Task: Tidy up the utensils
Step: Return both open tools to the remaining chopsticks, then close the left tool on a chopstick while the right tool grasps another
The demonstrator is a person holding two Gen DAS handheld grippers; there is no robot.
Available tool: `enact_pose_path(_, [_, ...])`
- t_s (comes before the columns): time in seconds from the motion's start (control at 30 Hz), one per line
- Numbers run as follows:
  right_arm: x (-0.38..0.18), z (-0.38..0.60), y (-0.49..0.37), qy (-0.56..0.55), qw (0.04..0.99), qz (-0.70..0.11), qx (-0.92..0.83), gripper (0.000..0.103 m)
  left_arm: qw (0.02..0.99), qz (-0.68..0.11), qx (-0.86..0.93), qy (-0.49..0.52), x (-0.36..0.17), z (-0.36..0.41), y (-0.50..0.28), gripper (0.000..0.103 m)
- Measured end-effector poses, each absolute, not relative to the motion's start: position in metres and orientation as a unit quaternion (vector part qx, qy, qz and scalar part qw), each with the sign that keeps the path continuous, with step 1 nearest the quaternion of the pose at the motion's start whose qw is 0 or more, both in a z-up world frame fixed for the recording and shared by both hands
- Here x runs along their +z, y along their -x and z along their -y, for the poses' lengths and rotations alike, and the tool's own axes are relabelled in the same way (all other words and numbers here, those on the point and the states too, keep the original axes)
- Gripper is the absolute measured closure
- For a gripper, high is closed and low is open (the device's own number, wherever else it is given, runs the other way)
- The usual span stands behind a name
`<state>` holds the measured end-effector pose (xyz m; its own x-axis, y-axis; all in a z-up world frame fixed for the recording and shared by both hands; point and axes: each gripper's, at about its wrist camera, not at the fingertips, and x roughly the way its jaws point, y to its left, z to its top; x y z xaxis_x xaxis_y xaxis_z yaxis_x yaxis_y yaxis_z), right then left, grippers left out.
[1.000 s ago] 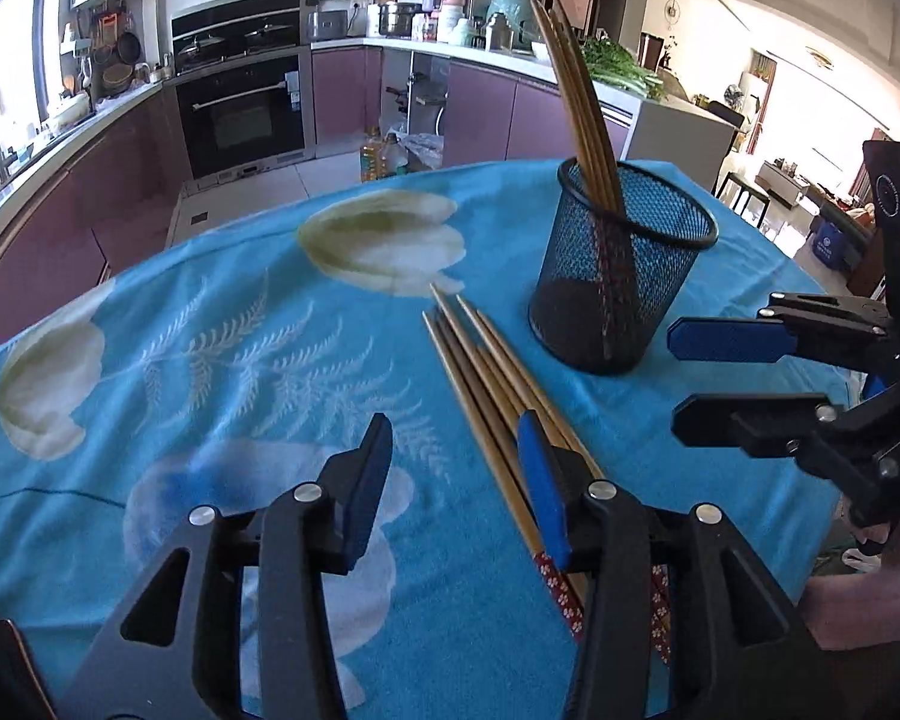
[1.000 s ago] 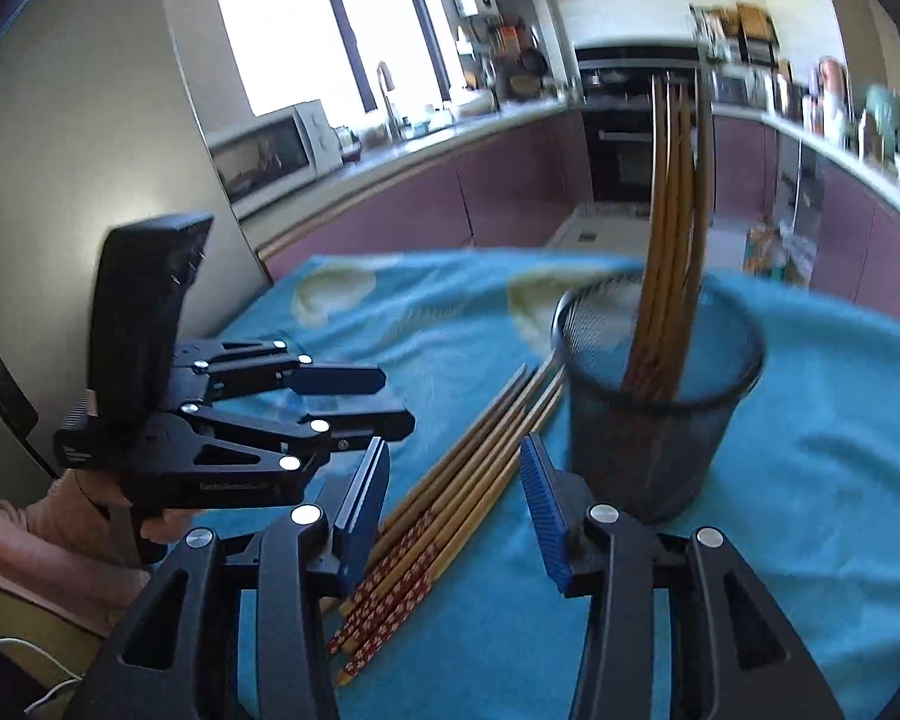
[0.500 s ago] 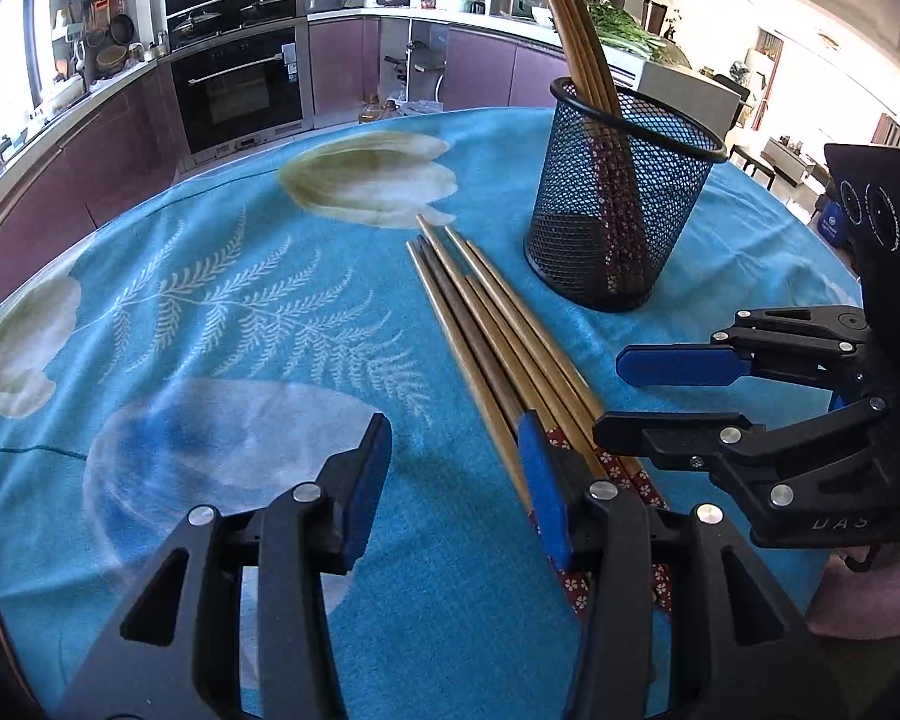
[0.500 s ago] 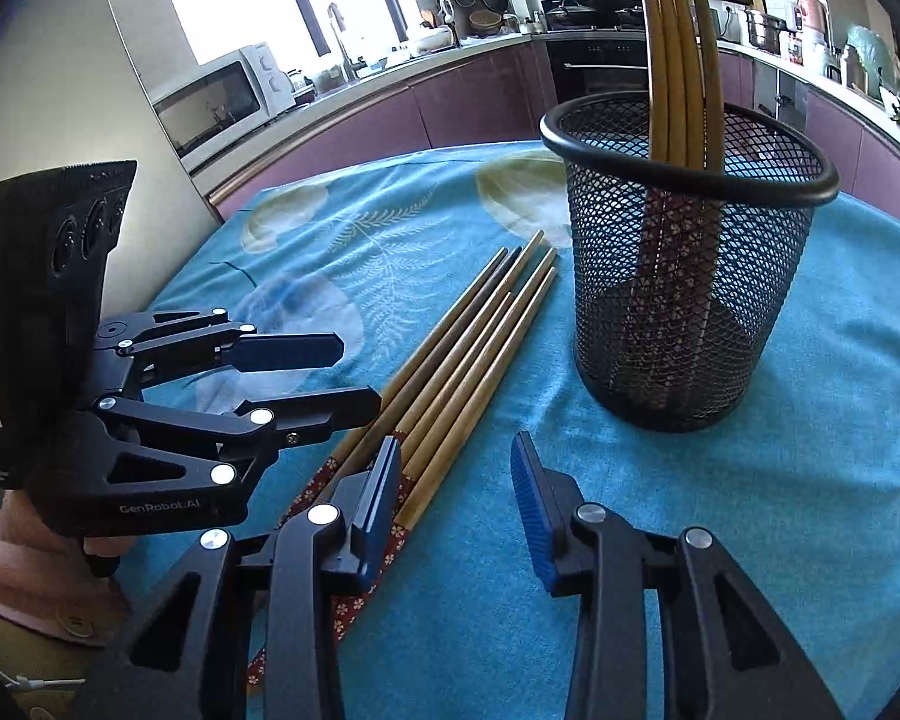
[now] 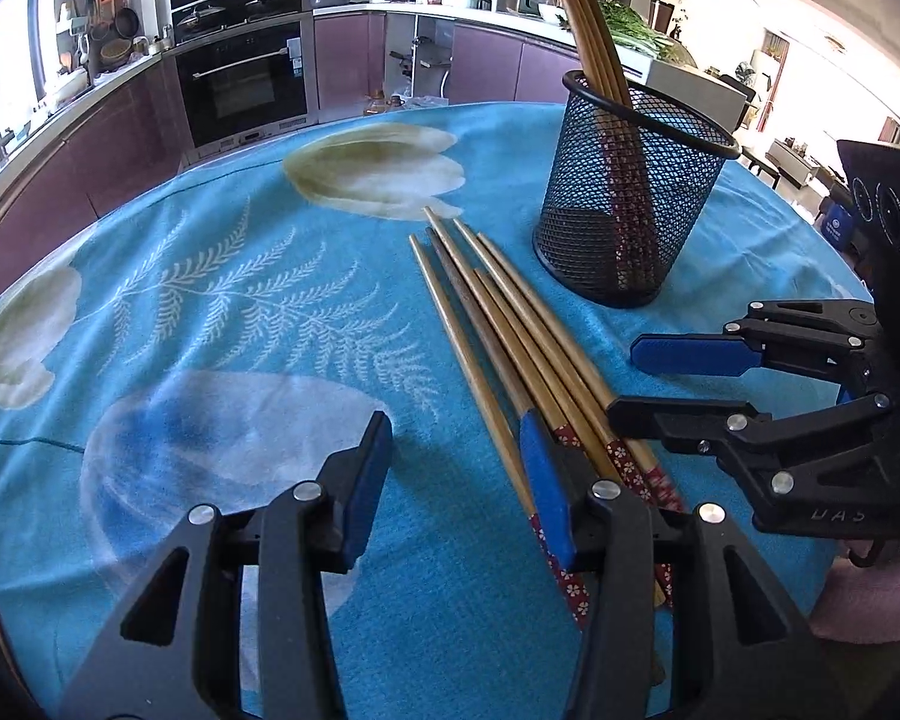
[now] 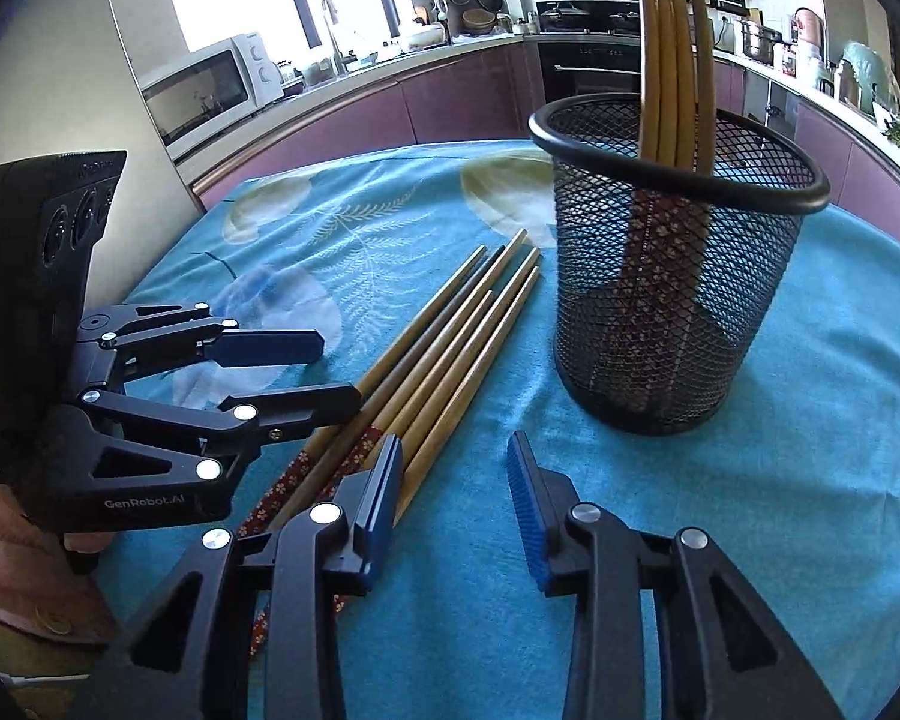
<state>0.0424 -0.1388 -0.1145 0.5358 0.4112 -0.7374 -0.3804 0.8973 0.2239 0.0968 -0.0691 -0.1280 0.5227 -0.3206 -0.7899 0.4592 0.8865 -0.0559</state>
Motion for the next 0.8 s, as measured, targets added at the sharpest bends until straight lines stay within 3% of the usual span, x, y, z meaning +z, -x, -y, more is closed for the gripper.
enact_pose_path(0.37, [-0.115, 0.130, -0.051, -0.008, 0.880, -0.425, 0.211, 0.072, 0.870, -0.438, -0.215, -0.077, -0.129, 0.069, -0.104, 0.065])
enact_pose_path(0.6, [-0.115, 0.126, -0.061, -0.014, 0.881, -0.426, 0.206, 0.074, 0.869, -0.440, -0.215, -0.071, -0.129, 0.073, -0.112, 0.077])
enact_pose_path(0.73, [-0.116, 0.127, -0.062, -0.027, 0.878, -0.428, 0.213, 0.080, 0.867, -0.442, -0.221, -0.060, -0.129, 0.073, -0.112, 0.090])
enact_pose_path(0.8, [-0.117, 0.130, -0.063, -0.037, 0.876, -0.430, 0.215, 0.091, 0.868, -0.442, -0.219, -0.054, -0.130, 0.072, -0.111, 0.092])
